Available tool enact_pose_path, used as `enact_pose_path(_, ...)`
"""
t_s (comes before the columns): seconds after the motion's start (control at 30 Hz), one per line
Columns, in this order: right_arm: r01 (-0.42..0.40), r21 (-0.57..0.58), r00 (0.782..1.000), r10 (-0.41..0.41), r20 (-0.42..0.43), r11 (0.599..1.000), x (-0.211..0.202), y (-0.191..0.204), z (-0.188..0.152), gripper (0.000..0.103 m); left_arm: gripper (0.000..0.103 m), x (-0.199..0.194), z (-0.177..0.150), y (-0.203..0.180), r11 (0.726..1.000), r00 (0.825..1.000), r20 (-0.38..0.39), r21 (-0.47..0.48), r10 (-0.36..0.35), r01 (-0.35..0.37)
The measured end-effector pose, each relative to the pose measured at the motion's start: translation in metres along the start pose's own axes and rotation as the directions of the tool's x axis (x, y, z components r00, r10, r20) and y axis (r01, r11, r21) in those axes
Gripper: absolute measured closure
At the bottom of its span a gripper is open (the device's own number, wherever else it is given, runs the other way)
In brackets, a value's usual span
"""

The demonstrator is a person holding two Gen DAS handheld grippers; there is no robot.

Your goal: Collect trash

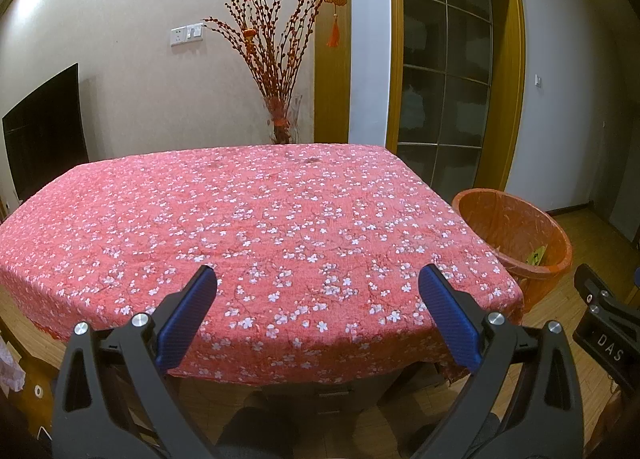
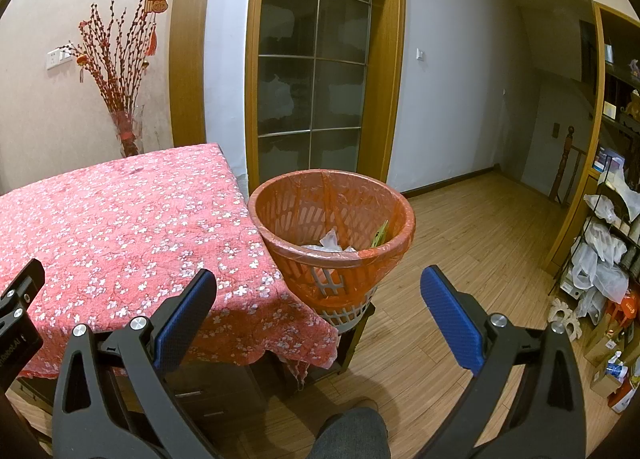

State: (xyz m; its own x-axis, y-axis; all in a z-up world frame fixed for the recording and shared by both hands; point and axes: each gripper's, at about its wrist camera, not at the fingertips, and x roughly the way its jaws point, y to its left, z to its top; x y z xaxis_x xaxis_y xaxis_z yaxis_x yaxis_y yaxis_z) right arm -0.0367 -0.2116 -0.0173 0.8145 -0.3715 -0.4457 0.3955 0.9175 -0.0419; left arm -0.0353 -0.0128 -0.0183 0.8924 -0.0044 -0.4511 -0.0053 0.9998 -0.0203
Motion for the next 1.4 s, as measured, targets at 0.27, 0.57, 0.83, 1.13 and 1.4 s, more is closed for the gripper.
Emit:
enact_pose_path(0.27,0.000,0.000,1.000,0.000,0.000,1.000,0.0003,0.0002,0.0003,0.002,0.004,0.0008,-0.0004,0.0000,1.000,1.000,-0.002,-0.001,-0.002,0.002)
enact_pose_path(0.57,0.000,0.000,1.000,0.000,-0.001,1.000,0.0002,0.0000,0.0003,0.002,0.004,0.0003,-0.0007,-0.0007,1.000,1.000,-0.002,-0.001,-0.001,0.001)
enact_pose_path(0.83,0.000,0.000,1.000,0.000,-0.001,1.000,0.0002,0.0004,0.0004,0.002,0.004,0.0003,-0.0008,-0.0004,1.000,1.000,-0.003,-0.001,0.000,0.000)
enact_pose_path(1.13,0.000,0.000,1.000,0.000,-0.001,1.000,0.0002,0.0008,0.0009,0.002,0.004,0.0007,-0.0008,0.0003,1.000,1.000,-0.005,-0.001,0.000,0.000)
enact_pose_path(1.4,0.000,0.000,1.000,0.000,-0.002,1.000,0.0002,0.0009,0.0009,0.002,0.004,0.0012,-0.0048,0.0011,1.000,1.000,-0.011,-0.003,0.003,-0.003)
